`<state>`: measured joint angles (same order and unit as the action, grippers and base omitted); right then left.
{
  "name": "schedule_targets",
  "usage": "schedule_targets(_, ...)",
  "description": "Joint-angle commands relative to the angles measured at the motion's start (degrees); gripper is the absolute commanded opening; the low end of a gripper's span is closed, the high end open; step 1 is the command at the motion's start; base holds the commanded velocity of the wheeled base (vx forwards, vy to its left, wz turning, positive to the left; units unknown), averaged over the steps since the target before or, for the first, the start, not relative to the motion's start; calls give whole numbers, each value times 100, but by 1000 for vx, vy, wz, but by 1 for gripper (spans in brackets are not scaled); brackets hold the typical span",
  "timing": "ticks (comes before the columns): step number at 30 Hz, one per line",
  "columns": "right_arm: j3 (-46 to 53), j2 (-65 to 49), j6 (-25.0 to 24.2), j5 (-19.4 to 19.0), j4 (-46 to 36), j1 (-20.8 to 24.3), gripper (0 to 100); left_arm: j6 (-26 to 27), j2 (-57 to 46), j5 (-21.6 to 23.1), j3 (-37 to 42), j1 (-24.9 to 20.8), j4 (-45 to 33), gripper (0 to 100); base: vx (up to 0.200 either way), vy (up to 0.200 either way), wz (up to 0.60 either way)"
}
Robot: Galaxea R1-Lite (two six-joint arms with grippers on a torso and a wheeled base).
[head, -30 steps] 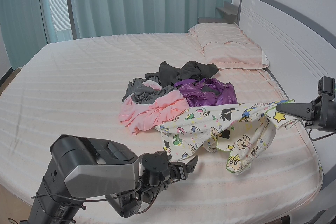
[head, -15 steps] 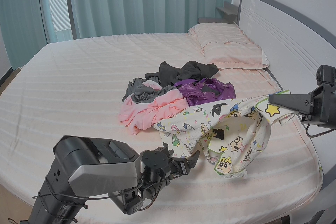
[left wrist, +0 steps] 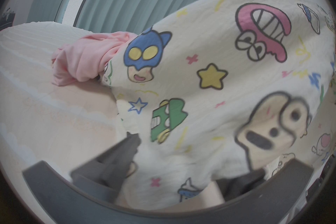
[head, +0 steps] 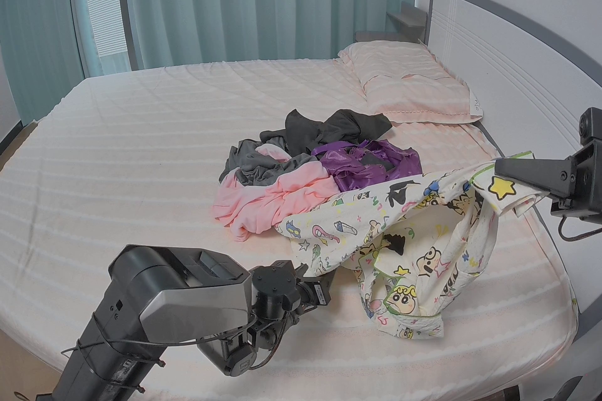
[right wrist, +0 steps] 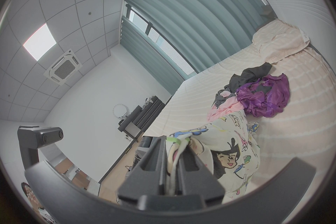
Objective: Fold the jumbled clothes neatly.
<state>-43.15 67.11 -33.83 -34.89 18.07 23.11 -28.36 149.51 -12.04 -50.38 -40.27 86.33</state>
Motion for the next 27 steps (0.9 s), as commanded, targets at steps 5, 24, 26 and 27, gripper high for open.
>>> schedule_targets(5, 123, 74, -159, 0, 4, -430, 0, 14, -545, -8, 846, 19, 244, 0, 0, 0, 0)
schedule_targets(24, 35, 2368, -511, 2698, 2017, 457, 0, 49, -4325, -650, 1435, -236, -1101, 0, 0, 0, 0)
schedule_targets(26, -167, 2386, -660, 2918, 2535, 457, 0, 164, -4659, -712, 1373, -236, -1347, 0, 0, 0, 0)
schedule_targets(27, -281, 2359, -678, 2997, 2825, 448, 0, 252, -4887, -764, 1329, -236, -1488, 0, 0, 0, 0)
